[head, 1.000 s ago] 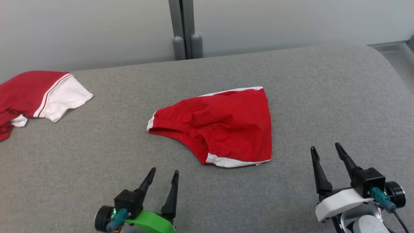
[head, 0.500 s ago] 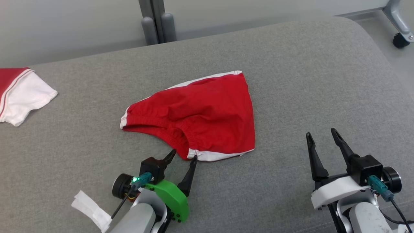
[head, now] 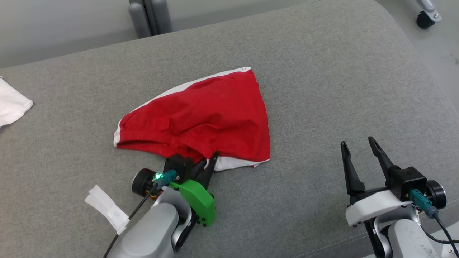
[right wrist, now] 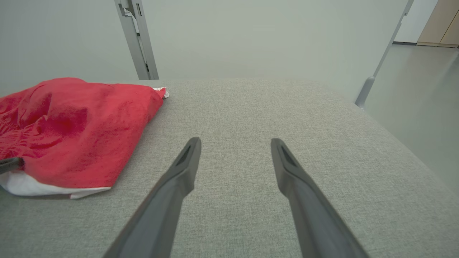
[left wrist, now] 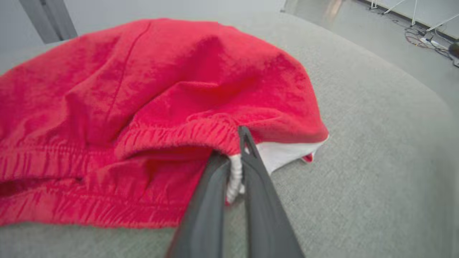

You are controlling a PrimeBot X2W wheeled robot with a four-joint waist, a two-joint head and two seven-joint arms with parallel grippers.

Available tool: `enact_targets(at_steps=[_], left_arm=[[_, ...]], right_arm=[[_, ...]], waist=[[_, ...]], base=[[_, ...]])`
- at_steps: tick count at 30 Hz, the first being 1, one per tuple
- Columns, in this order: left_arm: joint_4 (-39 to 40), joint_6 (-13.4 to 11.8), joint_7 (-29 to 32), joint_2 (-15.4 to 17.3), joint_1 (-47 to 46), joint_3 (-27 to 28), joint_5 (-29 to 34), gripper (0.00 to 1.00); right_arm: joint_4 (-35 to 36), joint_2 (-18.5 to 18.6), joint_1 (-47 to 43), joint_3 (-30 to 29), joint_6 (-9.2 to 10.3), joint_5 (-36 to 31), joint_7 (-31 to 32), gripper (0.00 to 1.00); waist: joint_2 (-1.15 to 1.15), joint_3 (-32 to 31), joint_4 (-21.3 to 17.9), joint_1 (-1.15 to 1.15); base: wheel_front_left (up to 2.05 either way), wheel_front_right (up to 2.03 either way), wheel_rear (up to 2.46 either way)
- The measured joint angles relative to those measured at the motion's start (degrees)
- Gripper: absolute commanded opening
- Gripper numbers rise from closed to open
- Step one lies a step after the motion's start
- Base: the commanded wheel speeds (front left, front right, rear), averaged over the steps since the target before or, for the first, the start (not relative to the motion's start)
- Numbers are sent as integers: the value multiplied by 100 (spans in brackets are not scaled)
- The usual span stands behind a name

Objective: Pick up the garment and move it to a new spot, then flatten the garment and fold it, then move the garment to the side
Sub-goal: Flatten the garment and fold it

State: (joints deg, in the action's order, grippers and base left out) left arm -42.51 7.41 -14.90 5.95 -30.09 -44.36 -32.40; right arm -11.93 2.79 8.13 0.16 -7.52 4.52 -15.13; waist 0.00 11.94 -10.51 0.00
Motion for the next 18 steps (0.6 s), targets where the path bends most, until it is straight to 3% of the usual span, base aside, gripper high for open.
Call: enact_targets(at_steps=[9, 18], left_arm=[[1295, 8, -13, 109, -558, 224, 772, 0], [2137, 9, -12, 159, -1685, -59, 1098, 0]], right_arm=[[-52, 0, 0, -68, 0, 9, 0, 100], [-78, 0, -13, -52, 0, 35, 0, 100]], waist=[[0, -152, 63, 0], [0, -291, 67, 0]], base=[[0, 0, 0], [0, 0, 0]])
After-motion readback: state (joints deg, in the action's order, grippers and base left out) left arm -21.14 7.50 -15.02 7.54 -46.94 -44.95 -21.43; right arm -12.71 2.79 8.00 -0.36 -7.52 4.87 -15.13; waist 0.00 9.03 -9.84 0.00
